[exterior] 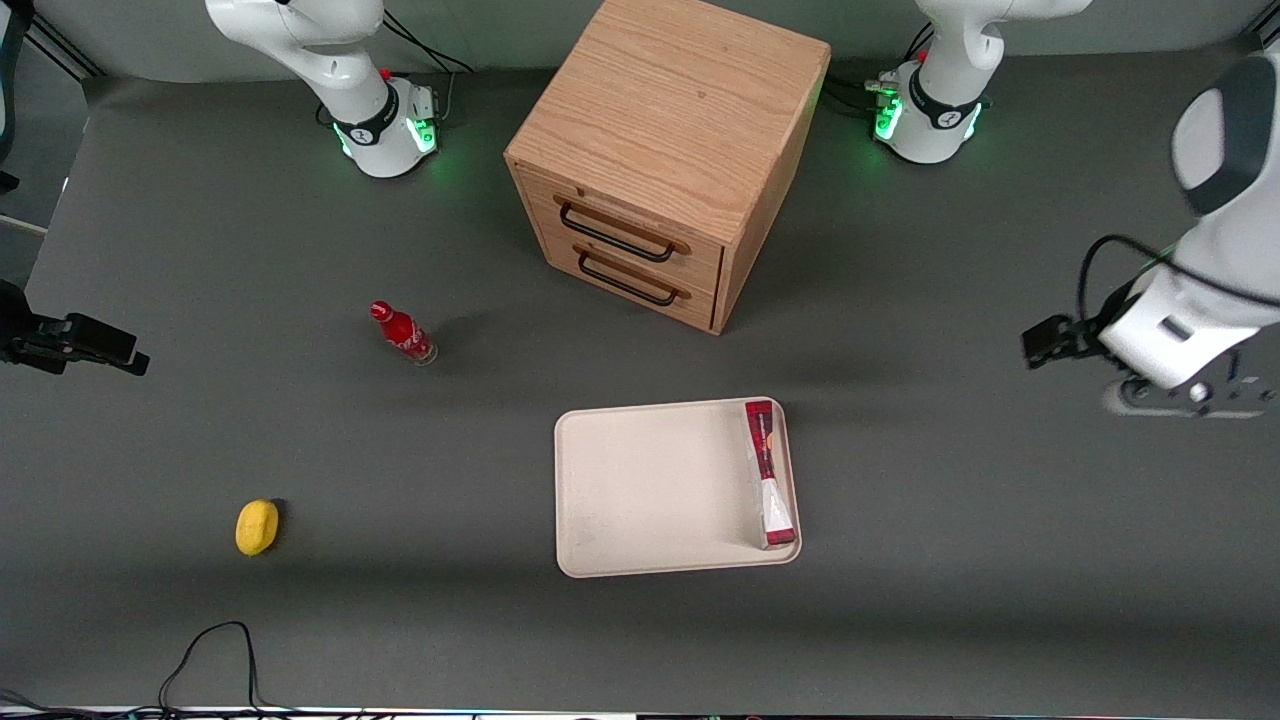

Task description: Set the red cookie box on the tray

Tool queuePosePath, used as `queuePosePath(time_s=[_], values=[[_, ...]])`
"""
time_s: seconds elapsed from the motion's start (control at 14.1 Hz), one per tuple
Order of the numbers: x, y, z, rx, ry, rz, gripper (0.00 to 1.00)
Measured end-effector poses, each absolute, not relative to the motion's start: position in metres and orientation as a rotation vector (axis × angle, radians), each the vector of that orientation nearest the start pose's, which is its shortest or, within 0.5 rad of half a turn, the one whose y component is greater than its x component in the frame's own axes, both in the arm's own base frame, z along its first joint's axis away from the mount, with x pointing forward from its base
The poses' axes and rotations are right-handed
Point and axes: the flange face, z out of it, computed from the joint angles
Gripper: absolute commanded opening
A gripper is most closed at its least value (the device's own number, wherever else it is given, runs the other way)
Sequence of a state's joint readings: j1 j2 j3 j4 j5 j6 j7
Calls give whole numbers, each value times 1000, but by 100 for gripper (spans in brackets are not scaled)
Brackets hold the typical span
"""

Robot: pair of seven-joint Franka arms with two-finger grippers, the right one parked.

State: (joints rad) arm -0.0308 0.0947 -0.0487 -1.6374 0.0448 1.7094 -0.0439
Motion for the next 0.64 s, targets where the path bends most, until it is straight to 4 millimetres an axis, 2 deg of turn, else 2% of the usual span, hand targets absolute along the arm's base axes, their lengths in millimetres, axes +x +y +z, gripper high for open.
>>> queuePosePath(time_s=[0.14, 0.35, 0.5, 0.64], values=[[564, -24, 575, -3098, 65, -17, 100], [533, -21, 607, -3103, 81, -44, 100], [525, -22, 613, -3104, 141, -43, 100], [524, -21, 610, -3122, 158, -34, 100]])
